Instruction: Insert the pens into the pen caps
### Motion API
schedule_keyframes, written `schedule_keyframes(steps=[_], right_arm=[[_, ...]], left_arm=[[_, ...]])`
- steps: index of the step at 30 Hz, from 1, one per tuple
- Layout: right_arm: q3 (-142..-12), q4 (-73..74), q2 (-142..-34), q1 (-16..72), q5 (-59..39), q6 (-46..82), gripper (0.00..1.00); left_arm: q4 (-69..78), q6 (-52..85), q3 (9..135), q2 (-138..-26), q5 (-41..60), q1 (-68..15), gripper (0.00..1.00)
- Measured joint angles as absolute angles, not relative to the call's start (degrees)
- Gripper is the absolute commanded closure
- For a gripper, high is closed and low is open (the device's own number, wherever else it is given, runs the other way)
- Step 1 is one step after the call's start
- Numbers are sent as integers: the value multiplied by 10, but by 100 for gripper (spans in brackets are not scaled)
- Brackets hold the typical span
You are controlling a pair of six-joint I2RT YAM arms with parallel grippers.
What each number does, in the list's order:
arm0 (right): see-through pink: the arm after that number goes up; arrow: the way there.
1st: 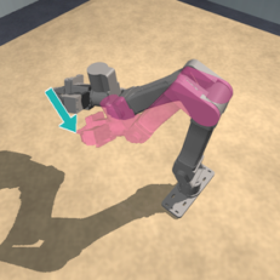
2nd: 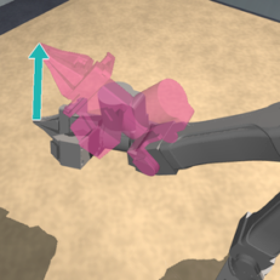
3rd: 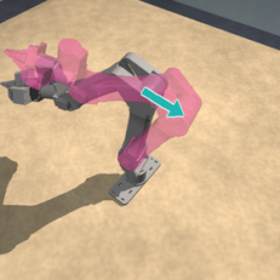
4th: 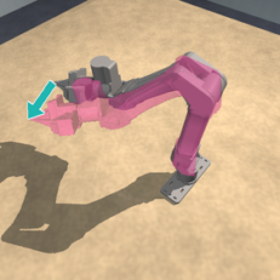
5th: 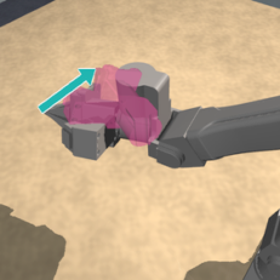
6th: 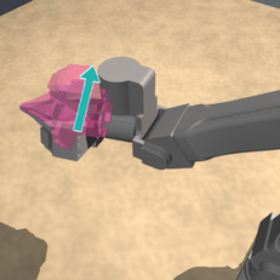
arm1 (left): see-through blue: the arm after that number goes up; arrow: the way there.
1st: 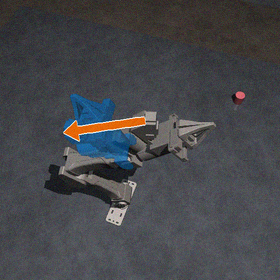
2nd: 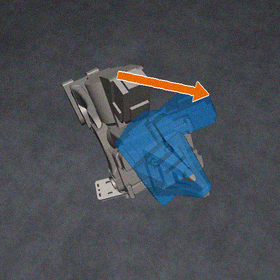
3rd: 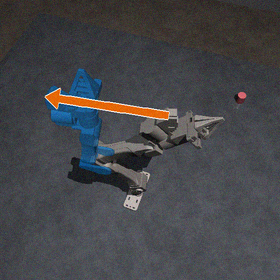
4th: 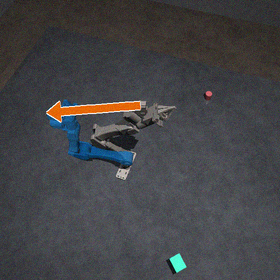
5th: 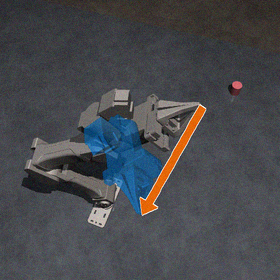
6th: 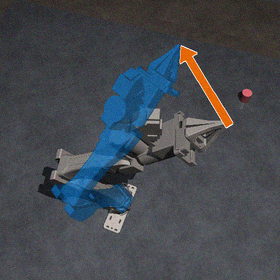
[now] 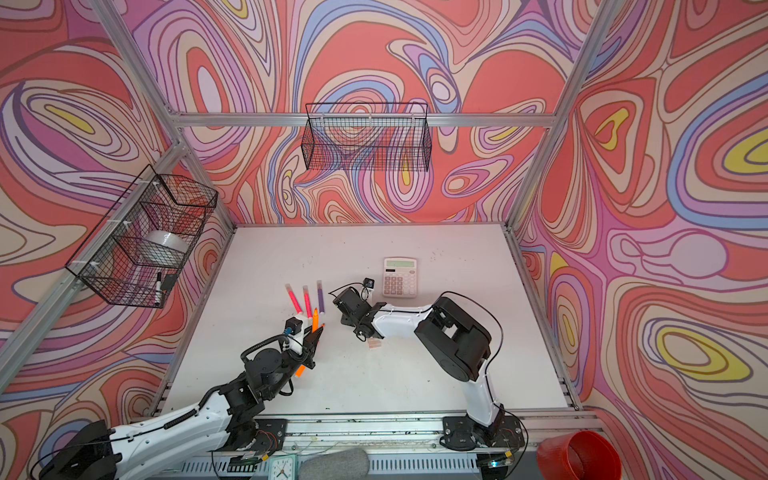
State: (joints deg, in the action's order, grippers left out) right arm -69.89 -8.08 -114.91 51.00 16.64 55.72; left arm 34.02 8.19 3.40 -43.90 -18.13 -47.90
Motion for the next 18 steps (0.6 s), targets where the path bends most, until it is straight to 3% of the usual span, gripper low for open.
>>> schedule_keyframes(steps=[5, 12, 18], right_arm=[[-736, -91, -1173, 510, 165, 548, 43], [-779, -136, -1198, 510, 181, 522, 58], [-794, -181, -1203, 510, 203, 497, 63]], left_arm=[[337, 82, 32, -438, -183, -479, 100], [325, 82, 30, -418, -183, -479, 100], [314, 82, 28, -397, -183, -479, 100]])
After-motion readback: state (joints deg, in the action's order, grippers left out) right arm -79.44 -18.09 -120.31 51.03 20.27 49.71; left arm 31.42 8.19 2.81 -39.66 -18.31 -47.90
